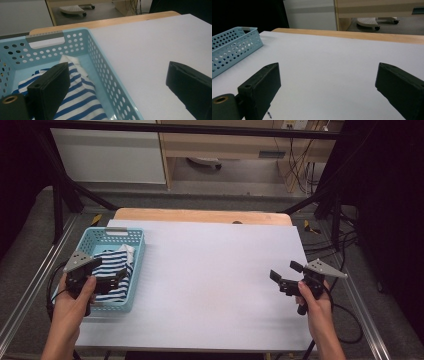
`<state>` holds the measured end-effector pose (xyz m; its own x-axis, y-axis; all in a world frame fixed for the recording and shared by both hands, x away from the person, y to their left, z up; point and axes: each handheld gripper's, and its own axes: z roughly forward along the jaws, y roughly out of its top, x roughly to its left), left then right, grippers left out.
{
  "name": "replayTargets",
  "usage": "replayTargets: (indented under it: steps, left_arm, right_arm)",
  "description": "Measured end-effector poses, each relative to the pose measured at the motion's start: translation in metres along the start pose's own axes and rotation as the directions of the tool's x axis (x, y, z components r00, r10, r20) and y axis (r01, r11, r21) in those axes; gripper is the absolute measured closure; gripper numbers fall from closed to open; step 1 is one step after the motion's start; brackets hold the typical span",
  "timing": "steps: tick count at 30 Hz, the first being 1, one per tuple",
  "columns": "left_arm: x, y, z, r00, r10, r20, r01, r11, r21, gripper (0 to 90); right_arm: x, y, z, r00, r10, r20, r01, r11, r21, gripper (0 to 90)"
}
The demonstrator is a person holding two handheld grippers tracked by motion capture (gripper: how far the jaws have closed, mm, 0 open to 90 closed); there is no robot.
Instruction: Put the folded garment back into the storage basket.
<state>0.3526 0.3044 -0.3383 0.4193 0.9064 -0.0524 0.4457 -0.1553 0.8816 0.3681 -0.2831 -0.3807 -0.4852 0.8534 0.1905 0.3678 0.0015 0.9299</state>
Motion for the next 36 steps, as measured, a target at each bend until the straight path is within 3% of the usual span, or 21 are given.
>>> replayTargets:
  steps: [12, 22, 36]
  left_arm:
    - [-0.004, -0.003, 0.003, 0.9999, 0.009, 0.006, -0.009, 0.9999, 0.011, 5.3]
    - [-0.009, -0.004, 0.004, 0.9996, 0.016, 0.023, -0.016, 0.9998, 0.007, 5.3]
    - [-0.028, -0.002, 0.01, 0.9987, 0.037, 0.035, -0.037, 0.9993, -0.012, 6.7]
  right_arm:
    - [0.004, -0.035, 0.0, 0.9999, 0.01, 0.008, -0.01, 1.0, 0.013, 5.9]
    - [0.015, -0.055, 0.008, 0.9995, -0.001, -0.031, 0.003, 0.999, 0.048, 5.8]
    - [0.032, -0.066, 0.022, 0.9914, -0.093, -0.092, 0.103, 0.989, 0.106, 5.9]
